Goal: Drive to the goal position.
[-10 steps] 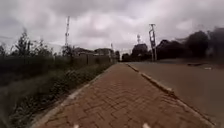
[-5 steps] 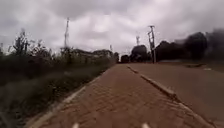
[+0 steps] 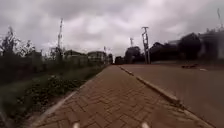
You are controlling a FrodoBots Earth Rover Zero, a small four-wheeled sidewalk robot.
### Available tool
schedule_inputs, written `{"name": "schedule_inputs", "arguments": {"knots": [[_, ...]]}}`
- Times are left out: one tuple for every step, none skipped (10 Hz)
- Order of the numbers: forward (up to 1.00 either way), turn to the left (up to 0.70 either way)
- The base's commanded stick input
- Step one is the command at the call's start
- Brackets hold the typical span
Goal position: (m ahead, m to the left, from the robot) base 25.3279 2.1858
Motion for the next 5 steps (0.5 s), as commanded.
{"name": "schedule_inputs", "arguments": {"knots": [[0.7, 0.0], [0.7, 0.0], [0.7, 0.0], [0.7, 0.0], [0.7, 0.0]]}}
